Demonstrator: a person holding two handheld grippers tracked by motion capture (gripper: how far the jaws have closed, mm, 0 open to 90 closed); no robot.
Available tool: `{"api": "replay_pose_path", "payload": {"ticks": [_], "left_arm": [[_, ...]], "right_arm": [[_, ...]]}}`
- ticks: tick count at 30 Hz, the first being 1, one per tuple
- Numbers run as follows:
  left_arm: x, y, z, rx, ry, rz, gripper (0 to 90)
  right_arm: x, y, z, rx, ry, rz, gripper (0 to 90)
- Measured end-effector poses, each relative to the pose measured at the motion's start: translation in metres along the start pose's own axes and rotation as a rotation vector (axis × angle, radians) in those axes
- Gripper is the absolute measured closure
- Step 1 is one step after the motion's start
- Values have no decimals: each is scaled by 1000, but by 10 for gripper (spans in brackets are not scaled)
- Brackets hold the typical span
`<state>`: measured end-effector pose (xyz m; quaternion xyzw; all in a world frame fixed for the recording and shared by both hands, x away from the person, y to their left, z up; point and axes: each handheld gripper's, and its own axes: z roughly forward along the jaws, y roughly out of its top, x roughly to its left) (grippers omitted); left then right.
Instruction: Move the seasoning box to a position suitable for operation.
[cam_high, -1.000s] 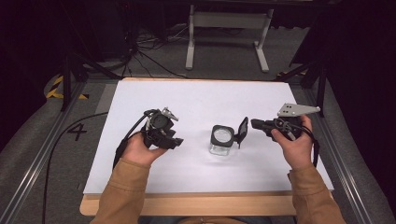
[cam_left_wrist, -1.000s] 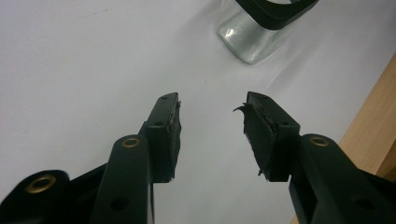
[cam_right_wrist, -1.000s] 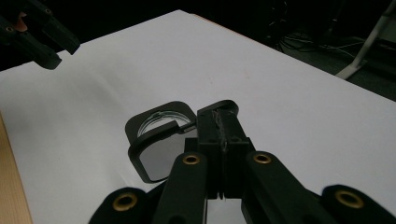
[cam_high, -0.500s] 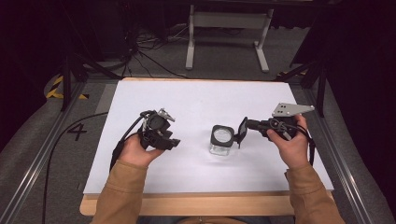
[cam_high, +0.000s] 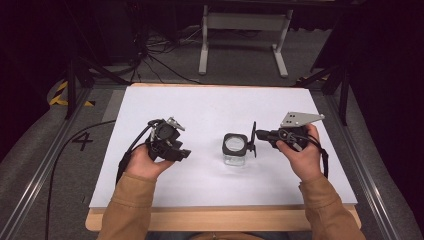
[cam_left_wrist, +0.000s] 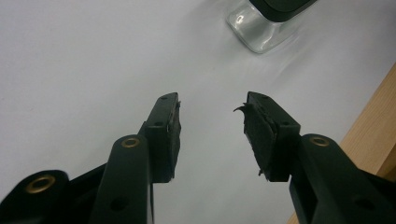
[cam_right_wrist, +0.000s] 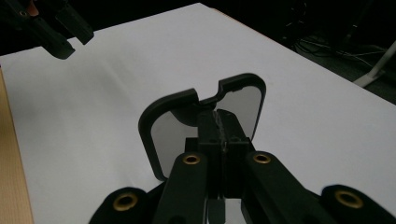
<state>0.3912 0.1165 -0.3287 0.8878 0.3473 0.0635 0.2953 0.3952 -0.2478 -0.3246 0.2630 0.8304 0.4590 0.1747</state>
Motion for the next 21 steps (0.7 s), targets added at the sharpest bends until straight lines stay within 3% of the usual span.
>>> {"api": "replay_pose_path", "payload": {"ticks": [11, 21], "left_arm": [[-1, -1, 2, 2, 1, -1, 557], [0, 0, 6, 18, -11, -2, 556]], "right_arm": [[8, -2, 19, 50, 22, -27, 897], [10, -2, 21, 55, 22, -38, 896]]}}
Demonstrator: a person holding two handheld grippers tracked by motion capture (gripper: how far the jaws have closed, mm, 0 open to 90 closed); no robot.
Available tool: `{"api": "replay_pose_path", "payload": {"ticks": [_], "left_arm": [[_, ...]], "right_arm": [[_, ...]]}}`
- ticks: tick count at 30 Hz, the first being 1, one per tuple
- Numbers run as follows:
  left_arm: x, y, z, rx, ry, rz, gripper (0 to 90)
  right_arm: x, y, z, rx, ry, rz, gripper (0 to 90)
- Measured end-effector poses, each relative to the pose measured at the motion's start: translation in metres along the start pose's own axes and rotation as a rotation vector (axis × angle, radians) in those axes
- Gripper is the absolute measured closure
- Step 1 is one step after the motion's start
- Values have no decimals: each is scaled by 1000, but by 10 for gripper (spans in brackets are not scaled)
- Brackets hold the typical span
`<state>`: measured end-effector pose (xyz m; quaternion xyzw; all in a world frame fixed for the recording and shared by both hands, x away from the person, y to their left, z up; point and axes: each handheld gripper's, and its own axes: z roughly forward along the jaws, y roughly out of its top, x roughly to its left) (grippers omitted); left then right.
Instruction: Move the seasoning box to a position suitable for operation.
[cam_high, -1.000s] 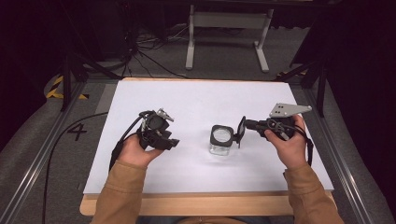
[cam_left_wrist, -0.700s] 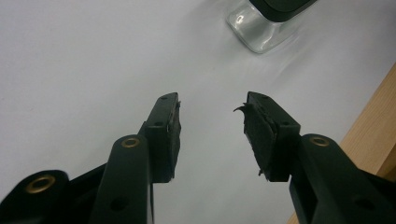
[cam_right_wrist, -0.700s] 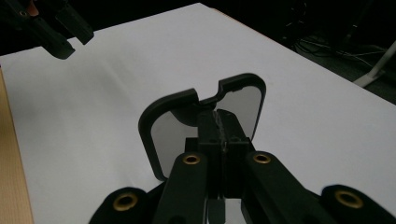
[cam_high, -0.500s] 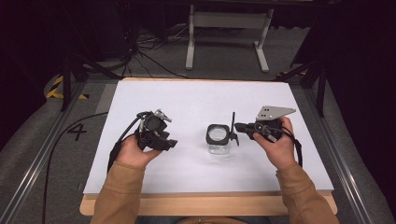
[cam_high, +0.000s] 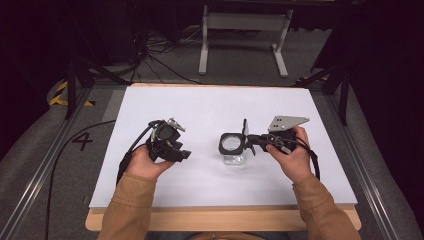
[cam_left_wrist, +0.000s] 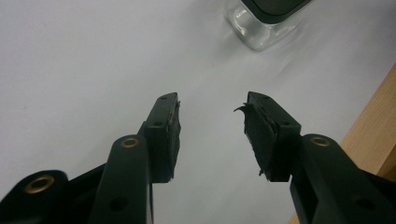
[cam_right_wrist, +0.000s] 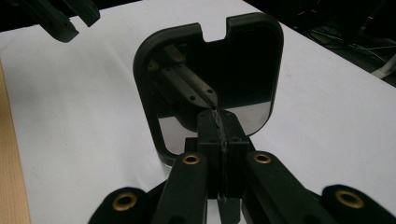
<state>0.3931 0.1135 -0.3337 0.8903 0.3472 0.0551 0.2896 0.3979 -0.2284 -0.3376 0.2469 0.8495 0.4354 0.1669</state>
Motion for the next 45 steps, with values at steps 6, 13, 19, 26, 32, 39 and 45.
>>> {"api": "replay_pose_path", "payload": {"ticks": [6, 13, 19, 26, 32, 39, 45], "left_arm": [[-1, 1, 1, 8, -2, 5, 557], [-2, 1, 2, 5, -3, 7, 557], [-2, 1, 2, 7, -3, 7, 556], [-2, 1, 1, 4, -3, 3, 556], [-1, 0, 0, 1, -4, 4, 557], [-1, 5, 0, -11, -9, 15, 562], [-1, 17, 3, -43, -29, 37, 601]], "right_arm": [[1, 0, 4, 6, 4, -4, 896], [2, -2, 9, 27, 9, -7, 894], [1, -4, 11, 36, 7, -1, 892], [4, -7, 21, 75, 30, -11, 881], [6, -9, 29, 92, 32, -18, 893], [9, -8, 20, 60, 21, -36, 895], [3, -11, -11, 16, 7, 1, 895]]}}
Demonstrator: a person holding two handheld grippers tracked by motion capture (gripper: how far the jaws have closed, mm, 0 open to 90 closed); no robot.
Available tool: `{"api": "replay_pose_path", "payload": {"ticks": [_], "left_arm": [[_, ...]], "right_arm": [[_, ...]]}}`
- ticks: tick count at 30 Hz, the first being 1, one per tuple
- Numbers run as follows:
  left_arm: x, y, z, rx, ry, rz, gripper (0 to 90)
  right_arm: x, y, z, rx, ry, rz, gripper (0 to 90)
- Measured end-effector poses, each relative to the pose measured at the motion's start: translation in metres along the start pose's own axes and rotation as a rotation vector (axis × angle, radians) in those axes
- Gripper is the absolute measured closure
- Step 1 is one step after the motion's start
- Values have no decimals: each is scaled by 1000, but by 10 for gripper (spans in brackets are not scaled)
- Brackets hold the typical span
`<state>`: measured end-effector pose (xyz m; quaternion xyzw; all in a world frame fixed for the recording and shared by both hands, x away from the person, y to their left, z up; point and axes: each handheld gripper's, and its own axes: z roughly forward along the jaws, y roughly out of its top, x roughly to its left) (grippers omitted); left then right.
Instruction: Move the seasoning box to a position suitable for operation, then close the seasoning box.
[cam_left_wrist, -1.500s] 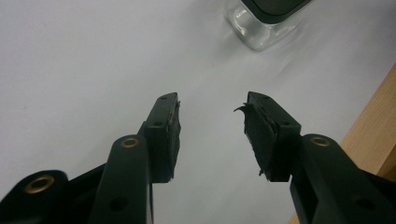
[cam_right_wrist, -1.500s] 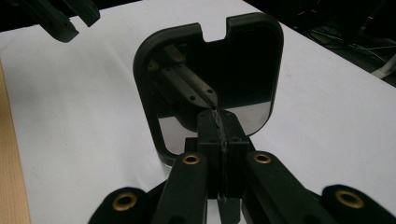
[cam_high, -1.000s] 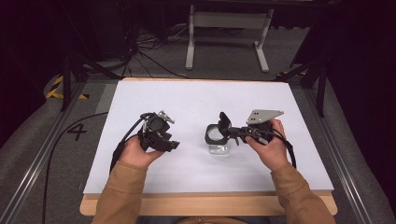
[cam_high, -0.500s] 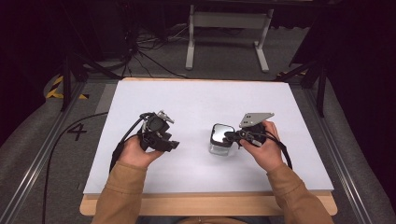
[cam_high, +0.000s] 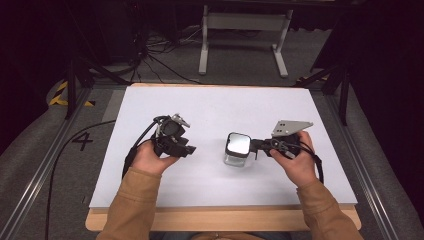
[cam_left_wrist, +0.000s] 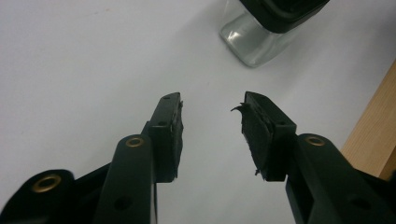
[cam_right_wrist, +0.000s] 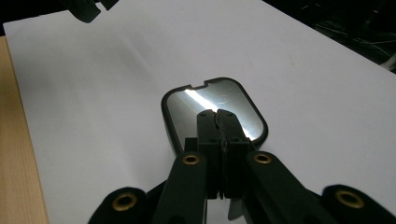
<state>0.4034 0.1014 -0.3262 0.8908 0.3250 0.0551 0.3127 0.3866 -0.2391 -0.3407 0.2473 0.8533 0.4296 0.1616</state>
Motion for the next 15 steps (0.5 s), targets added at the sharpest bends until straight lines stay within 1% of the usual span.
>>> {"api": "replay_pose_path", "payload": {"ticks": [2, 3, 5, 7, 8, 10, 12, 13, 14, 15], "left_arm": [[-2, 4, 1, -18, -10, 8, 612], [-2, 6, 1, -14, -16, 14, 617], [-3, 7, 2, -22, -19, 17, 619], [-2, 11, 2, -25, -23, 30, 615], [-3, 12, 2, -29, -25, 24, 615], [-2, 15, 3, -32, -29, 29, 611], [-1, 17, 5, -42, -34, 30, 609], [-1, 17, 6, -35, -37, 31, 609], [-1, 18, 8, -37, -38, 35, 608], [-1, 19, 8, -32, -41, 37, 608]], "right_arm": [[-2, -4, -7, 1, -11, 16, 898], [-3, -6, -9, 4, -16, 23, 898], [-4, -8, -11, 7, -16, 29, 899], [-3, -12, -13, 17, -7, 38, 899], [-2, -13, -12, 25, 4, 40, 899], [2, -15, -10, 34, 28, 39, 900], [6, -17, -5, 57, 58, 27, 900], [8, -18, -3, 66, 69, 25, 900], [11, -20, 3, 105, 107, 9, 900], [11, -21, 6, 124, 116, 6, 900]]}}
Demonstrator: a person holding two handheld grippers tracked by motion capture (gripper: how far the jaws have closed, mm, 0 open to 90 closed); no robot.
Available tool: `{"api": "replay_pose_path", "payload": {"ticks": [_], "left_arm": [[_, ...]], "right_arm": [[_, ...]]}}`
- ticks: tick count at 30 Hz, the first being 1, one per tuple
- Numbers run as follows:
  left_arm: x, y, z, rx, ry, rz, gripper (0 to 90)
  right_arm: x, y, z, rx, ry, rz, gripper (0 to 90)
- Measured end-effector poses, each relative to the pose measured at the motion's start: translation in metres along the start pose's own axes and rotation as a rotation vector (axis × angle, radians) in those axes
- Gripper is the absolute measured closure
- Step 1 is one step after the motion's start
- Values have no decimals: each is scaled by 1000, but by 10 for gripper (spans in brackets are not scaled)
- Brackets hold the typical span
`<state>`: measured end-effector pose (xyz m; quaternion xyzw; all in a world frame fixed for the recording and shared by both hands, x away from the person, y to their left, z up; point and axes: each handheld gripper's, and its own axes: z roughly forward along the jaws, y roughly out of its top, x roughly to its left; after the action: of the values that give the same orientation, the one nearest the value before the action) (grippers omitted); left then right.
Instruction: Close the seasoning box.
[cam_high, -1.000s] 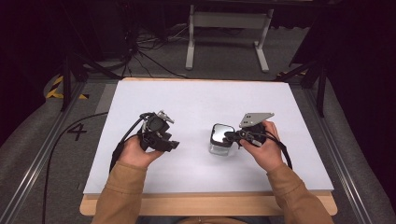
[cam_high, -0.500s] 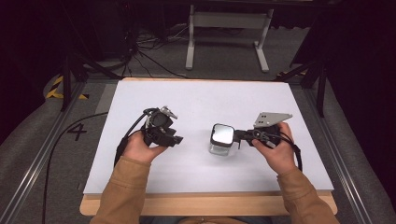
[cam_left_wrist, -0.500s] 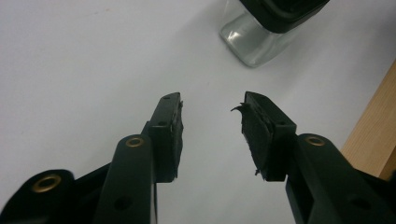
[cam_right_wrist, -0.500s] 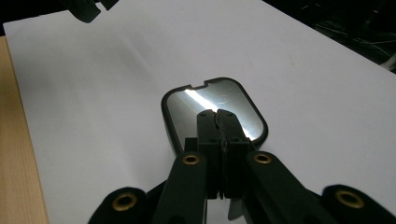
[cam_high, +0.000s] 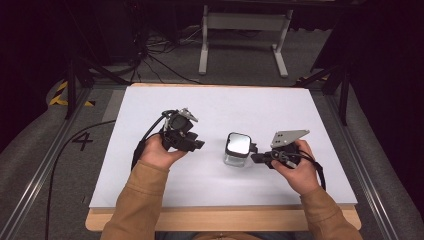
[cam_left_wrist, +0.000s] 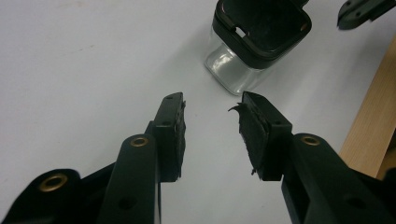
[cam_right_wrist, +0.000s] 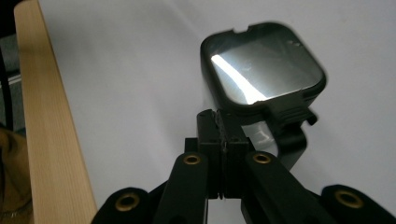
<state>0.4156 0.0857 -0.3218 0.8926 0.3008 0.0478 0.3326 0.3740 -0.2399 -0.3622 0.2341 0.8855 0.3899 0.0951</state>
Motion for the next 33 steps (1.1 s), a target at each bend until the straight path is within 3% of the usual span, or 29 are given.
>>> {"api": "replay_pose_path", "payload": {"ticks": [5, 10, 15, 18, 22, 33], "left_arm": [[-1, 0, 0, -3, -4, -2, 608], [-1, -1, -1, -1, 0, -3, 608], [0, -4, -2, -3, 7, -13, 608], [0, -8, -6, -4, 13, -20, 608], [0, -11, -8, -7, 18, -32, 608], [0, -16, -7, 5, 31, -41, 639]], "right_arm": [[-4, -8, 13, 77, 21, 6, 900], [-15, -17, 20, 94, 16, 38, 900], [-27, -22, 22, 71, -23, 68, 900], [-32, -23, 23, 59, -21, 82, 900], [-35, -22, 22, 45, -35, 75, 900], [-60, -29, 16, -50, -167, 143, 900]]}}
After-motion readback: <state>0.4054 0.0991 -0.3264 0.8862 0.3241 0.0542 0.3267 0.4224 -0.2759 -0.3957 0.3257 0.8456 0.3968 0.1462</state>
